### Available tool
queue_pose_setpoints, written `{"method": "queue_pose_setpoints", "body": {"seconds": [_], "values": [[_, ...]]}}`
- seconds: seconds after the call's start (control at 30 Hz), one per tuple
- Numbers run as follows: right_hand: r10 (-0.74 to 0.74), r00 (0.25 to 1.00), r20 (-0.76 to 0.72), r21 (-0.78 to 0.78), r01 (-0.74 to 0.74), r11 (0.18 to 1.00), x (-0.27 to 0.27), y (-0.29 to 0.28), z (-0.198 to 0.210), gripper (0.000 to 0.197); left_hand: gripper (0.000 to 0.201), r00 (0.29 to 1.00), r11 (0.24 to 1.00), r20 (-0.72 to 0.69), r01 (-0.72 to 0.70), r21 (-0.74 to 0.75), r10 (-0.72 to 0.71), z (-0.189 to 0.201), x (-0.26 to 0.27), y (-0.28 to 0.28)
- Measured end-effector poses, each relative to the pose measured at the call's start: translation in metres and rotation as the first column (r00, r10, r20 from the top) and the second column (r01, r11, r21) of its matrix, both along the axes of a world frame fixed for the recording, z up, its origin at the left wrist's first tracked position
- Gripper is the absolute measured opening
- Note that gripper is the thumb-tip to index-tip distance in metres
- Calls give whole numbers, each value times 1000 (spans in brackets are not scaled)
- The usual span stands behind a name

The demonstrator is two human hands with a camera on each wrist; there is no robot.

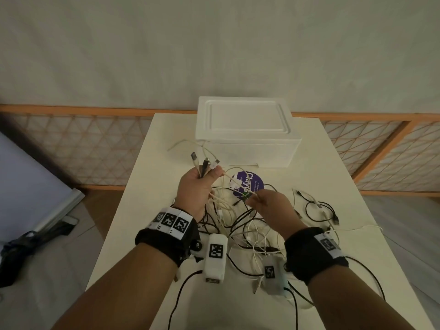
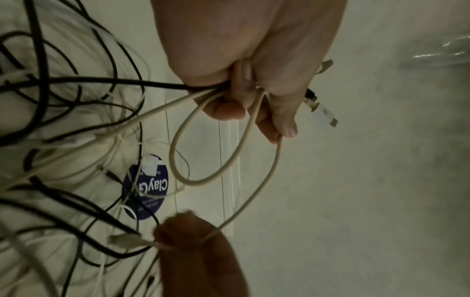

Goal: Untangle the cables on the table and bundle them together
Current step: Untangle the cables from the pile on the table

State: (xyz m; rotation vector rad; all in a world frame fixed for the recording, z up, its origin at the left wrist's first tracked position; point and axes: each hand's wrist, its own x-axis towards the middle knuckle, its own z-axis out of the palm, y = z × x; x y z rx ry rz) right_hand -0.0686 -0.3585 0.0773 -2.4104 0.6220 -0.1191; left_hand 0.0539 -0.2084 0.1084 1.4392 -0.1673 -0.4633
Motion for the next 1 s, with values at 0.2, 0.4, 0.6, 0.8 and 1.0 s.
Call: {"method": "queue_pose_setpoints", "body": {"seconds": [0.2, 0.4, 0.6, 0.8, 1.0], "values": [[-298, 919, 259, 522, 126, 843, -14, -12, 36, 20, 12, 992, 998, -125, 25, 63, -17, -11, 14, 18], [-374, 913, -163, -319, 310, 896, -41, -53, 19, 25, 23, 987, 965, -125, 123, 232, -96, -19, 23, 39], [-158, 972, -174, -304, 100, 948, -29, 0, 33, 68, 40, 981, 989, -167, 114, 95, -98, -6, 10, 45], [333, 942, -46, 126, -325, 937, 21, 102, 45, 52, 46, 922, 929, -302, 130, -346, -242, 23, -17, 41], [319, 934, -161, -478, -357, 803, 1, 65, 31, 25, 46, 901, 919, -425, -233, -319, 81, 18, 35, 102]]}}
